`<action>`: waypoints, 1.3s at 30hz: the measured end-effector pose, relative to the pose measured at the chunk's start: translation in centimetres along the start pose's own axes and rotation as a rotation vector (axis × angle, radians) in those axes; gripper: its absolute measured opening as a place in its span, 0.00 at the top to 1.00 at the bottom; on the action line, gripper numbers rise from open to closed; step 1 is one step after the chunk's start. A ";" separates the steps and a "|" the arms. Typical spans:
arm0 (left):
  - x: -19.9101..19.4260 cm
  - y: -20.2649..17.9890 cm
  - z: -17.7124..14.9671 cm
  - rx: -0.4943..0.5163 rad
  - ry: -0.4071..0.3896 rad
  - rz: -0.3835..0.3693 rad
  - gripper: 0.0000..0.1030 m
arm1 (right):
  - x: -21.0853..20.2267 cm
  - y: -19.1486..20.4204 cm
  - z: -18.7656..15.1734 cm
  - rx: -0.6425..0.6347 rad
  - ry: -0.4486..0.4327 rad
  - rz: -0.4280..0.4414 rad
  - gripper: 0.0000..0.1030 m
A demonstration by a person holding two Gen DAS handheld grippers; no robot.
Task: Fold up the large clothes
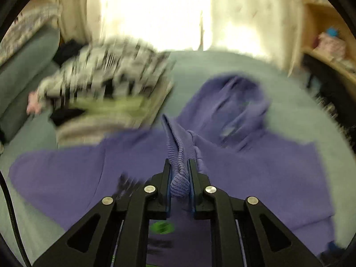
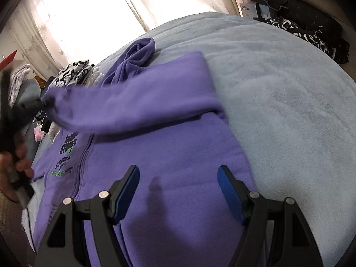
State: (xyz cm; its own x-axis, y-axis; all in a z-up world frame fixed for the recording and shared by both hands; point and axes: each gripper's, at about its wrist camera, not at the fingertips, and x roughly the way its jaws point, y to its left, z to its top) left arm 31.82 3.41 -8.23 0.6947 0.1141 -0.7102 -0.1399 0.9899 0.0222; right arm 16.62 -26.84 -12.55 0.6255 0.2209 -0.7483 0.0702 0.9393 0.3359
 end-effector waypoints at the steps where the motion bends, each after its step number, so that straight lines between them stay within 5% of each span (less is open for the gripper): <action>1: 2.1 1.1 -0.8 -0.017 0.073 0.009 0.88 | 0.1 0.0 0.1 0.001 0.013 -0.002 0.29; 4: 5.1 3.4 -2.4 -0.079 0.183 -0.026 0.75 | -0.2 0.3 0.6 0.005 0.052 0.022 0.29; 8: 5.6 5.9 -2.5 -0.205 0.175 -0.114 0.39 | -1.5 1.0 2.9 -0.019 0.064 0.071 0.29; 13: 6.9 6.8 -1.4 -0.260 0.197 -0.162 0.37 | -1.6 1.1 8.9 -0.063 -0.006 0.055 0.29; 19: 8.1 5.5 -0.4 -0.210 0.206 -0.158 0.37 | 4.9 -0.6 15.4 -0.042 0.019 -0.041 0.29; 21: 7.8 4.9 -0.2 -0.192 0.192 -0.163 0.40 | 7.2 -1.3 16.7 -0.026 0.040 -0.069 0.29; 26: 7.0 3.3 1.0 -0.125 0.136 -0.161 0.86 | 12.3 -2.4 18.7 0.045 0.094 -0.031 0.35; 28: 6.5 2.5 1.5 -0.082 0.110 -0.170 0.92 | 13.4 -2.4 19.0 0.047 0.112 -0.004 0.86; 33: 5.8 0.7 2.2 0.002 0.042 -0.141 0.93 | 11.4 -2.7 18.8 0.008 0.004 -0.026 0.89; 37: 9.0 0.8 0.9 0.036 0.126 -0.019 0.93 | 12.5 -5.1 18.1 0.087 0.029 -0.063 0.88; 39: 9.5 1.8 0.4 0.008 0.140 -0.038 0.92 | 12.3 -5.7 17.7 0.121 0.045 -0.037 0.81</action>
State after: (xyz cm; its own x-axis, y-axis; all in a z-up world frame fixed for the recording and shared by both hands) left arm 38.45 6.30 -14.69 0.5937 0.0647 -0.8021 -0.1096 0.9940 -0.0010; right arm 37.64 -34.17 -13.54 0.5854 0.2008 -0.7855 0.1874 0.9091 0.3721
